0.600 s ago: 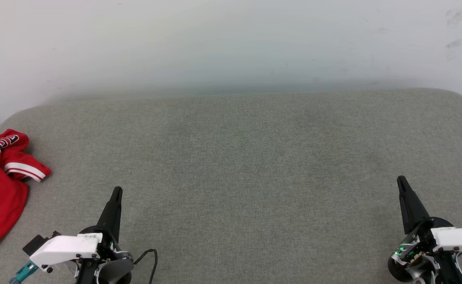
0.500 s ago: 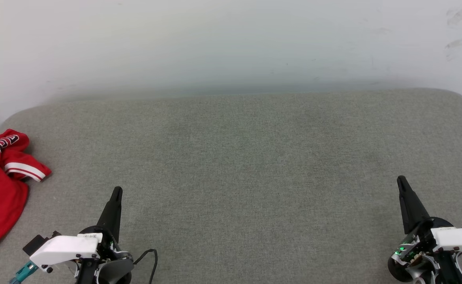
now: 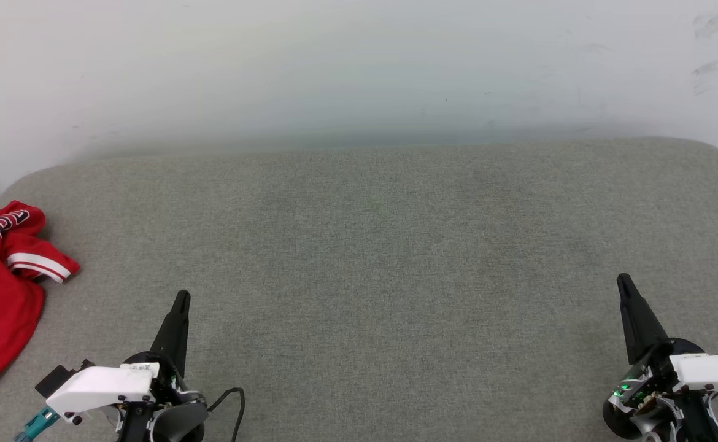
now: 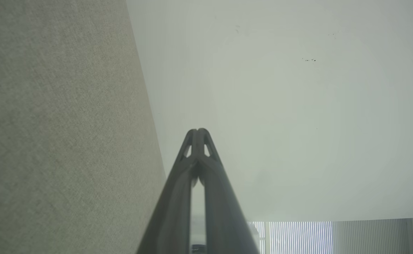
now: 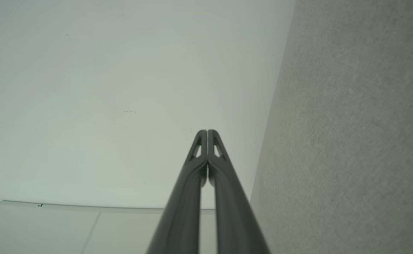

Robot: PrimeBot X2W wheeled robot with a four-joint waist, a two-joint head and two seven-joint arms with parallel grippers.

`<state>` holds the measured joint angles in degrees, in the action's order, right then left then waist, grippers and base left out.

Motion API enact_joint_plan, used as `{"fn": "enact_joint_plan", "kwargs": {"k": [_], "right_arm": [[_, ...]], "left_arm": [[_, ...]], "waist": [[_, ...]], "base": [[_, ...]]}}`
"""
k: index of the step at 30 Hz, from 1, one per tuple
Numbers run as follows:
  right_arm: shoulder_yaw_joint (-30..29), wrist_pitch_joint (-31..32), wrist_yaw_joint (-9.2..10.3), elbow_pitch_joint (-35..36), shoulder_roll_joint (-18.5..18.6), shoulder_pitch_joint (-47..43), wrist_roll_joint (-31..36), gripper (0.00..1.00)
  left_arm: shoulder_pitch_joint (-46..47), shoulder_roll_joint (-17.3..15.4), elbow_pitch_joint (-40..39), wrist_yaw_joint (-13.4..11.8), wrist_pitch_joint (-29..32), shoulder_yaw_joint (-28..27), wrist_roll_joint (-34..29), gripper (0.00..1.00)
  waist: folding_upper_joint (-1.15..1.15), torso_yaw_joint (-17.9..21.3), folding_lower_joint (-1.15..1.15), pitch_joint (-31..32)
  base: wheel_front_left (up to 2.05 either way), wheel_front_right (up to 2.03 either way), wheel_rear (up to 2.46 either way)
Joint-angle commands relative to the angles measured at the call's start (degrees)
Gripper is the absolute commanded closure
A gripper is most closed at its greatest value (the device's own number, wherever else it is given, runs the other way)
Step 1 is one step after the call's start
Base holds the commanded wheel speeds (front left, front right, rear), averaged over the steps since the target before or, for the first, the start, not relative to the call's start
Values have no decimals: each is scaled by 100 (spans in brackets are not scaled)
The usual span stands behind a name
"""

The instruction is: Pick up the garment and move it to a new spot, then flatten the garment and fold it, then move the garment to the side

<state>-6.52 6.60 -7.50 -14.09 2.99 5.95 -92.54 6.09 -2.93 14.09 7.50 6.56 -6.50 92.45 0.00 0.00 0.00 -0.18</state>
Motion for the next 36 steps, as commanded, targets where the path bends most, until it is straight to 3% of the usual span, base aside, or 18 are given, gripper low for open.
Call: {"fn": "enact_joint_plan", "kwargs": {"k": [1,11,12,20,27,36], "right_arm": [[2,3,2,-2,-19,71,27,100],[2,3,2,-2,-19,71,27,100],[0,-2,0,-14,0,-9,-1,0],[29,-136,1,-142,-6,-204,90,0],[-26,-335,1,-18,-6,-261,485,0],[-96,-569,1,331,-6,-314,1493,0]], "left_arm": [[42,6,2,12,10,-11,-9,100],[42,6,2,12,9,-11,-9,100],[-8,1,17,0,-2,3,0,0],[-209,21,49,-1,-147,56,-76,0],[-249,18,-78,-16,-344,-54,-536,0],[-270,16,-484,-357,-575,-106,-1565,0]], "waist": [[0,0,0,0],[0,0,0,0],[0,0,0,0],[0,4,0,-4],[0,4,0,-14],[0,2,0,-34]], "base": [[0,0,0],[0,0,0],[0,0,0],[0,0,0],[0,0,0],[0,0,0]]}}
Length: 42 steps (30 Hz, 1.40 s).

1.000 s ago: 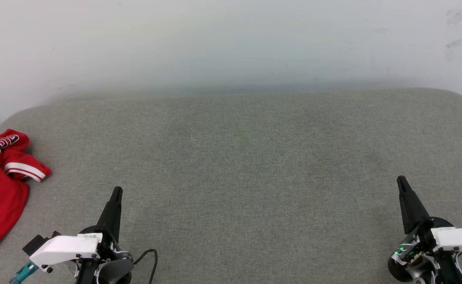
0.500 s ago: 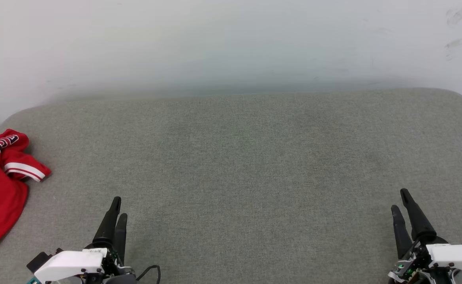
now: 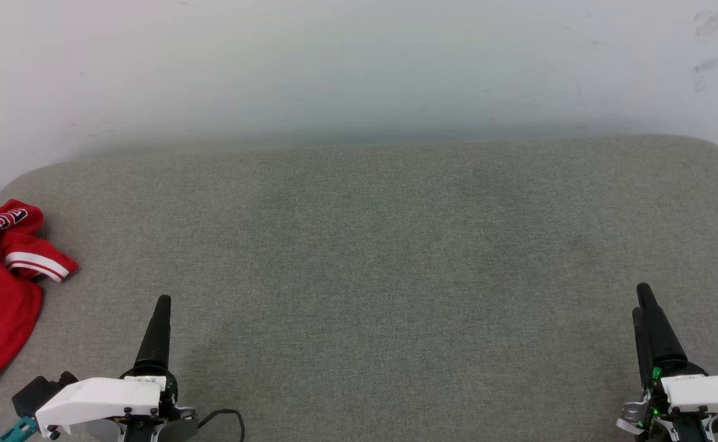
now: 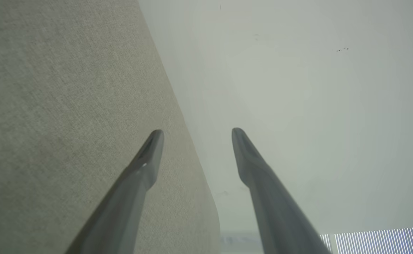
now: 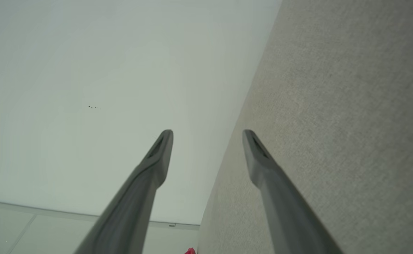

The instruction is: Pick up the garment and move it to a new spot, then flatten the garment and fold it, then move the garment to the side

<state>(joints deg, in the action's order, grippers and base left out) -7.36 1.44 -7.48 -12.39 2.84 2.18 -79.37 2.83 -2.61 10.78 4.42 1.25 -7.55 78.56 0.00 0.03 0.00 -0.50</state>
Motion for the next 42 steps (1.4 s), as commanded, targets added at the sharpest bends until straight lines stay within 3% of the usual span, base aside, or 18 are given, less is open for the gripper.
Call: {"fn": "enact_joint_plan", "kwargs": {"k": [1,15,29,42], "right_arm": [[4,-77,-1,212,9,55,316,0],[135,-394,-1,859,9,-73,2195,0],[346,-670,-1,1185,9,-248,3676,0],[365,-875,-1,1322,9,-364,4655,0]], "left_arm": [[46,-16,-198,-103,-68,11,-312,0],[-108,-20,-715,-815,-383,316,-2023,0],[-208,-40,-904,-1059,-657,671,-3644,0],[-307,-99,-986,-1207,-863,924,-4521,0]], "waist": [[0,-1,0,-4],[0,-3,0,-53],[0,-24,0,-77],[0,-25,0,-72]], "base": [[0,0,0],[0,0,0],[0,0,0],[0,0,0]]}}
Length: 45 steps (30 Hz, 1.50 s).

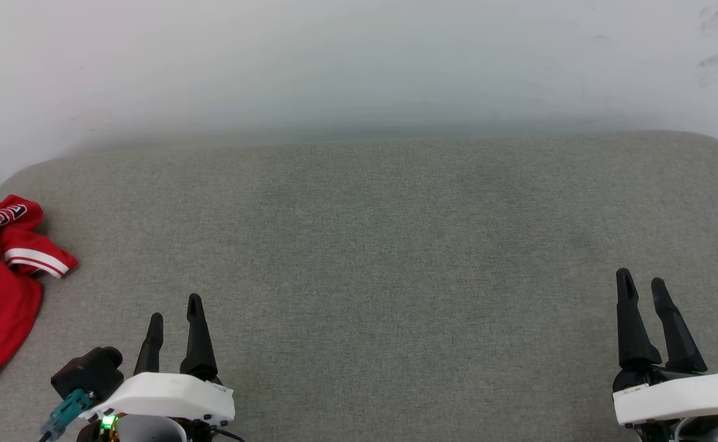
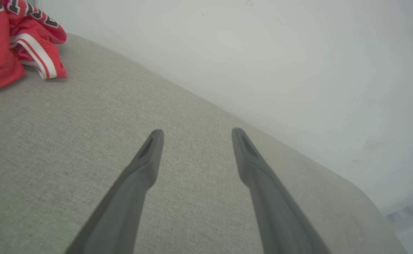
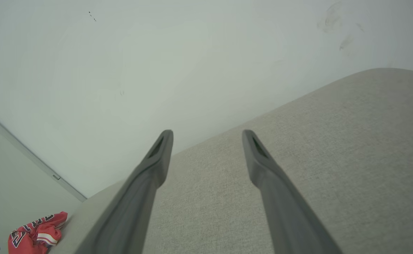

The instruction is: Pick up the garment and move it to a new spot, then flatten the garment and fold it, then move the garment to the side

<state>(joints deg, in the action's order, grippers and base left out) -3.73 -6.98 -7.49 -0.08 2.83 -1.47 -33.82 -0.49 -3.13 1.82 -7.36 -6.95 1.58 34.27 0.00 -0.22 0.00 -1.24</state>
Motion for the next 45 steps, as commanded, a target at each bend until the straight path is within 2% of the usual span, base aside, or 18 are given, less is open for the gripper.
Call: {"fn": "enact_joint_plan", "kwargs": {"k": [1,14,45], "right_arm": [[1,-48,0,102,10,-10,170,0],[44,-245,0,228,10,-151,982,0],[150,-639,0,378,8,-445,2237,0]], "left_arm": [[19,-50,-101,-39,-58,26,-159,0],[-77,-132,-142,-127,-256,301,-992,0],[-380,-64,-128,54,-645,357,-2462,0]], "waist": [[0,-1,0,4],[0,-2,0,15],[0,16,0,83]], "base": [[0,0,0],[0,0,0],[0,0,0]]}}
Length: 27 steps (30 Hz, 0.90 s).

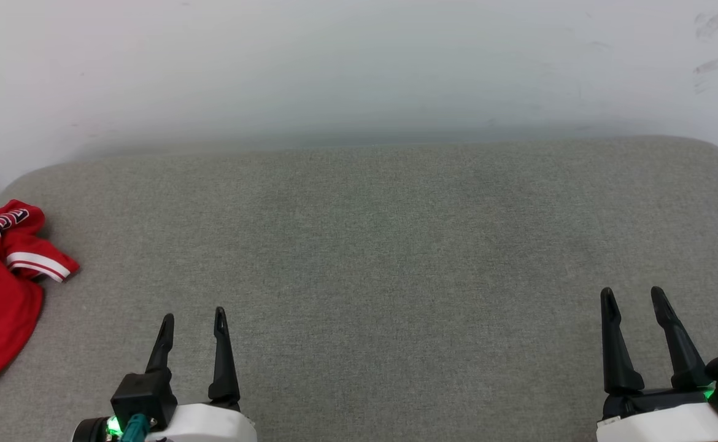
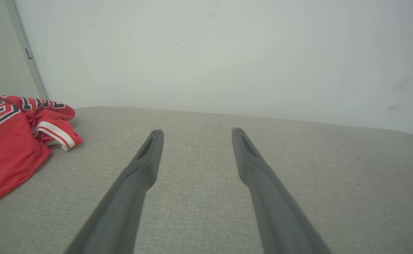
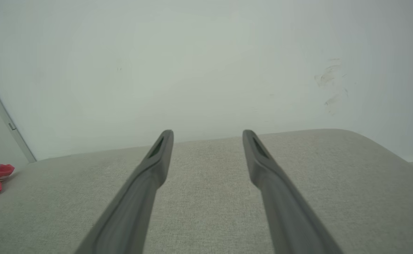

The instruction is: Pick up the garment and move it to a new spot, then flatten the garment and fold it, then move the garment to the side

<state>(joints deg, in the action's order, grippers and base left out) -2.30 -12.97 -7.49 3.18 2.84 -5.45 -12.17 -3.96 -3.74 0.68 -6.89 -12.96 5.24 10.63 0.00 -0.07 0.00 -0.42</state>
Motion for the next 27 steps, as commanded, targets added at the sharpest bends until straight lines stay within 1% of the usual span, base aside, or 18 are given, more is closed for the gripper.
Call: {"fn": "enact_joint_plan", "kwargs": {"k": [1,18,27], "right_arm": [[7,-50,0,56,7,-54,116,0],[-5,-230,0,50,6,-201,614,0],[14,-225,1,-48,6,-199,508,0]], "left_arm": [[-39,1,3,2,-53,-14,-152,0],[-149,67,103,7,-232,-58,-815,0],[-146,84,218,109,-227,-124,-696,0]], "waist": [[0,1,0,2],[0,13,0,-12],[0,25,0,-9]], "base": [[0,0,0],[0,0,0],[0,0,0]]}}
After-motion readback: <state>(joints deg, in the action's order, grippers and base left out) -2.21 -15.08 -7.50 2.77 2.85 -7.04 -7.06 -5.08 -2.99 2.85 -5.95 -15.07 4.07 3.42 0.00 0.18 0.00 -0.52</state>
